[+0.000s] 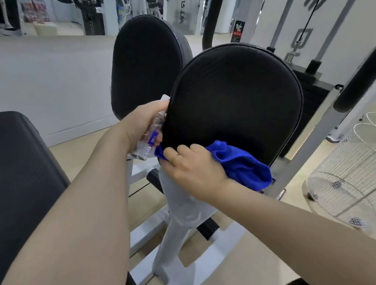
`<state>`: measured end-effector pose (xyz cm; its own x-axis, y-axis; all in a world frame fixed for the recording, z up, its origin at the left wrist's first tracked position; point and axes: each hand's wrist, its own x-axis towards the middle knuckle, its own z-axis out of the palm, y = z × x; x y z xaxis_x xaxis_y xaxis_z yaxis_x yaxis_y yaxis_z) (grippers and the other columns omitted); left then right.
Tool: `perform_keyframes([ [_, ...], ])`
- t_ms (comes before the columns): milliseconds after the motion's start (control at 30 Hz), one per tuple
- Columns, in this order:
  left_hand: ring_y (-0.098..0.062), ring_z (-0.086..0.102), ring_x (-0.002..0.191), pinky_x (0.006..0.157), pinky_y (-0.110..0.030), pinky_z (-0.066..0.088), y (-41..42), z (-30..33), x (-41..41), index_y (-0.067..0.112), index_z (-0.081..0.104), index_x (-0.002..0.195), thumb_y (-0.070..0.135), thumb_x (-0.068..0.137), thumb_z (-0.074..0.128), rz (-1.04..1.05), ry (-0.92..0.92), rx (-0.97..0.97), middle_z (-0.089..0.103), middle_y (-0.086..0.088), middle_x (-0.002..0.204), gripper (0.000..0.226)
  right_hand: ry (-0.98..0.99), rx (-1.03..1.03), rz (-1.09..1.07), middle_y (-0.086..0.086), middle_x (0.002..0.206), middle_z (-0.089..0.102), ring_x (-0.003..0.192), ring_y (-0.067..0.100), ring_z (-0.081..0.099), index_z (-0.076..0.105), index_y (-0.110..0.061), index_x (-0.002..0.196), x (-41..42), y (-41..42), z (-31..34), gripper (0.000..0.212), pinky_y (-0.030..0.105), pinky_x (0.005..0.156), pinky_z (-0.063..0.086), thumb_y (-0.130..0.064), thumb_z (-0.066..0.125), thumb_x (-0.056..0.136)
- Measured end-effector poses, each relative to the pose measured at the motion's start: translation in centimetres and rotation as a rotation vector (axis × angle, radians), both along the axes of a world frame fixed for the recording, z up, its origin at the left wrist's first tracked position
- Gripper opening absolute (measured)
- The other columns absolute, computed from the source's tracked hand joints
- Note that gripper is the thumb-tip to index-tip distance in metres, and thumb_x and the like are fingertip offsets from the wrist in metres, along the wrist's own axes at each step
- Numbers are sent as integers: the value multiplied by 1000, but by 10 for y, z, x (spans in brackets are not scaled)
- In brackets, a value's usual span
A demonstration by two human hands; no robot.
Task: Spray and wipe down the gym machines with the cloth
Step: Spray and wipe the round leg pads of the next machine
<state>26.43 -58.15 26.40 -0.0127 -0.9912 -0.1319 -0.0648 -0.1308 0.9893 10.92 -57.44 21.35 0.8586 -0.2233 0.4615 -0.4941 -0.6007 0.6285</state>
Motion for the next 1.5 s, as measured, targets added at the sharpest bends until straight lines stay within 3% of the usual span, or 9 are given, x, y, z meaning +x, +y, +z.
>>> perform_keyframes([
  [133, -11, 46, 39, 42, -19, 41, 2, 1, -2, 16, 55, 65, 60, 89, 41, 13, -42, -6, 51, 2, 49, 52, 121, -5, 97, -1, 73, 61, 52, 18, 51, 67, -20, 66, -4, -6, 19, 15, 28, 49, 22, -14, 54, 68],
  [300, -11, 48, 53, 50, -25, 42, 2, -2, -1, 25, 57, 77, 44, 90, 51, 14, -67, -141, 54, 5, 63, 23, -190, -54, -10, 4, 77, 60, 56, 21, 49, 66, -16, 77, -1, -6, 38, 23, 31, 49, 29, -10, 44, 81],
  [533, -11, 47, 52, 46, -21, 43, -2, -4, -1, 27, 55, 89, 44, 93, 47, 23, -123, -141, 54, -2, 79, 19, 82, 34, 66, 0, 75, 62, 56, 19, 50, 70, -19, 70, -23, -1, 3, 36, 28, 49, 29, -9, 36, 75],
  [800, -13, 45, 48, 45, -24, 44, -7, -6, 1, 22, 55, 92, 42, 92, 49, 32, -102, -126, 51, -9, 82, 21, -298, -31, -129, 9, 80, 56, 52, 23, 45, 68, -12, 93, -47, -3, 51, 25, 31, 45, 34, -5, 45, 87],
  [967, -13, 45, 46, 44, -24, 43, -3, -6, 5, 20, 56, 91, 45, 88, 53, 25, -92, -160, 49, -10, 80, 25, -66, 18, -27, 7, 79, 55, 48, 21, 42, 69, -16, 86, -53, 3, 4, 33, 28, 43, 26, -1, 40, 81],
  [1133, -16, 44, 50, 48, -24, 43, 1, -4, 3, 19, 52, 87, 39, 92, 50, 51, -106, -164, 46, -8, 75, 21, -524, 156, -159, -1, 72, 58, 58, 22, 54, 59, -22, 88, -82, -8, 77, 5, 30, 48, 44, -22, 55, 90],
  [1200, -14, 44, 49, 47, -24, 43, 1, -5, 3, 15, 52, 91, 39, 92, 51, 45, -96, -170, 46, -8, 76, 24, -595, 216, -202, -6, 70, 53, 62, 22, 53, 58, -20, 89, -84, -9, 68, 15, 31, 54, 42, -31, 48, 92],
  [1400, -13, 44, 44, 44, -21, 43, 5, -4, 9, 14, 52, 90, 40, 92, 50, 32, -102, -211, 47, -7, 73, 26, -75, 26, 36, 5, 72, 58, 49, 21, 41, 63, -16, 85, -93, -4, -14, 19, 30, 42, 35, -3, 51, 82],
  [1500, -10, 45, 44, 44, -21, 43, 3, -6, 9, 18, 54, 89, 43, 90, 52, 6, -64, -192, 48, -4, 71, 25, -108, -73, 39, 7, 71, 57, 51, 24, 45, 64, -15, 80, -105, -10, 24, 15, 31, 43, 33, -6, 53, 84],
])
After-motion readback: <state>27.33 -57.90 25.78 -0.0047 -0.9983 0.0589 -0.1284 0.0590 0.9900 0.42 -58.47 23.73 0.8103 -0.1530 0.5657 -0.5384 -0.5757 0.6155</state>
